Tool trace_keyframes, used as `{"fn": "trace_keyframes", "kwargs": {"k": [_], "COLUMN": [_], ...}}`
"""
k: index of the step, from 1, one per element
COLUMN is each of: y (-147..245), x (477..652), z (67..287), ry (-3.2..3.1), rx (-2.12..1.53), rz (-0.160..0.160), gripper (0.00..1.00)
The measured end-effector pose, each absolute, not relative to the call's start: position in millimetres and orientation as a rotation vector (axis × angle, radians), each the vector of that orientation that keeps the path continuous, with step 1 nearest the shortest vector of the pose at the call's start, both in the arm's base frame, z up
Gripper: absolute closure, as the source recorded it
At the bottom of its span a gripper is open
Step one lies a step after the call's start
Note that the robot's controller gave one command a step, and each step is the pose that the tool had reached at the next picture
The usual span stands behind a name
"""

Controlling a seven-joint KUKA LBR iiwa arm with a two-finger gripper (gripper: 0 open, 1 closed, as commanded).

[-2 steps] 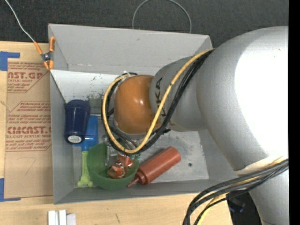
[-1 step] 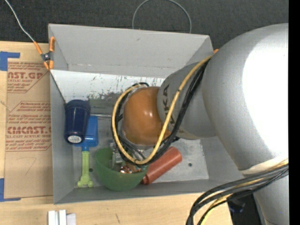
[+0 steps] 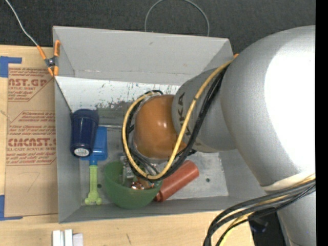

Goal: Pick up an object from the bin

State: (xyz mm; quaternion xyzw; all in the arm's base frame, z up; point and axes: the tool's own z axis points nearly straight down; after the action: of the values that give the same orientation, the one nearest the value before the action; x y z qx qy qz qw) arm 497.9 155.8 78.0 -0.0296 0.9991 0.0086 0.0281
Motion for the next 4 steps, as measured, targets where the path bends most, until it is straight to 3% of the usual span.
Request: {"fn": "trace_keyframes", "kwargs": {"k": [1, 2, 3, 4], "y": [160.9, 165.9, 167.5, 172.8], "x": [501.6, 498.0, 512.4, 524.8], "z": [137.2, 157.4, 241.2, 159.0], "ry": [3.072, 3.082, 3.072, 3.058], "rx": [-0.112, -0.045, -0.055, -0.067], "rz": [0.031, 0.031, 0.035, 0.040], "gripper": [1.00, 1.00, 1.00, 1.00]}}
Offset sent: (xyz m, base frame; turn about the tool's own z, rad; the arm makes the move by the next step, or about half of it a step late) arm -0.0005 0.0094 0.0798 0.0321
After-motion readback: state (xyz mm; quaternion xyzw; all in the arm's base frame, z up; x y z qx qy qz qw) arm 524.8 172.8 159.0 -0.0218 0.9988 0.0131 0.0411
